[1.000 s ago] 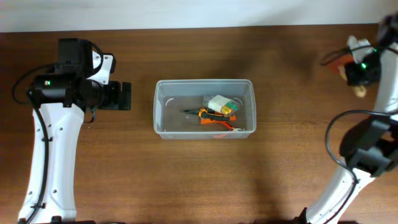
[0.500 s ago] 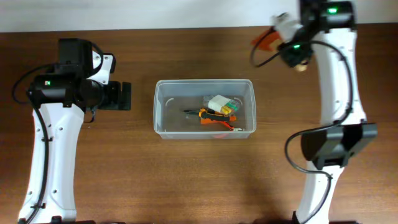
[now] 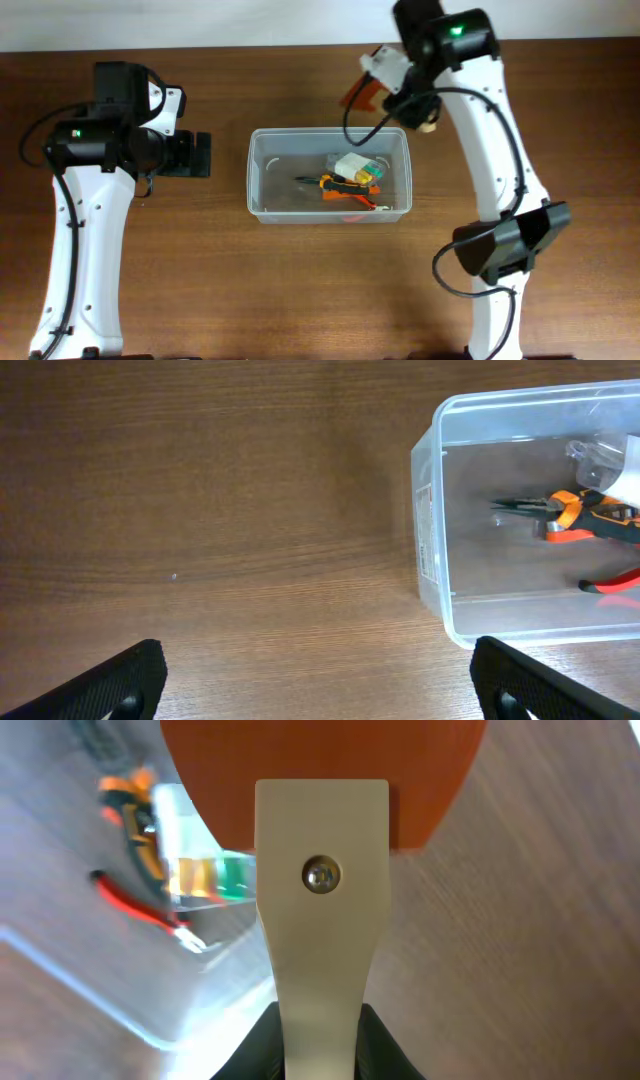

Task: Pack container
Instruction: 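Lift the scraper and carry it left over the container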

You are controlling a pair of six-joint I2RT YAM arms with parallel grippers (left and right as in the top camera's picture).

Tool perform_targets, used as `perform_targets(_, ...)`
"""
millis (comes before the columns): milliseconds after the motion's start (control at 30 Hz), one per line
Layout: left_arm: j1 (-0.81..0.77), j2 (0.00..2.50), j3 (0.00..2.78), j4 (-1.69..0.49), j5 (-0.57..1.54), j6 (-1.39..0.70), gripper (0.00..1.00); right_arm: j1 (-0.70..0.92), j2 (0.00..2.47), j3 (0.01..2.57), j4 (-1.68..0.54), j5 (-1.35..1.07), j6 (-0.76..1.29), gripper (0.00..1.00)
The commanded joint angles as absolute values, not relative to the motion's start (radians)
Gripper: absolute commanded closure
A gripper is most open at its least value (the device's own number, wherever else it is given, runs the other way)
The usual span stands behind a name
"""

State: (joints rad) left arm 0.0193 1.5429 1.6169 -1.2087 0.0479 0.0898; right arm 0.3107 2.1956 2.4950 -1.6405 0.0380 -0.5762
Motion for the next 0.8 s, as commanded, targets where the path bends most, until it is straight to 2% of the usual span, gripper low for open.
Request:
perform_targets(0,0.022,1.543,1.635,-1.209,0.044,0.092,0.01,0.361,2.142,2.516,-1.643,0.023,-0.572,0.82)
perform_targets(300,0.022,1.543,1.635,-1.209,0.044,0.092,0.01,0.458,2.142,2.497,-1.676,-0.035,-0.649,0.82)
perform_targets(500,0.022,1.543,1.635,-1.209,0.044,0.092,0.01,0.465,2.143,2.432,-1.671,-0.128,-0.707,0.82)
perform_targets(767,0.022,1.543,1.635,-1.209,0.044,0.092,0.01,0.465,2.147,2.294,-1.596,-0.130,-0.797,0.82)
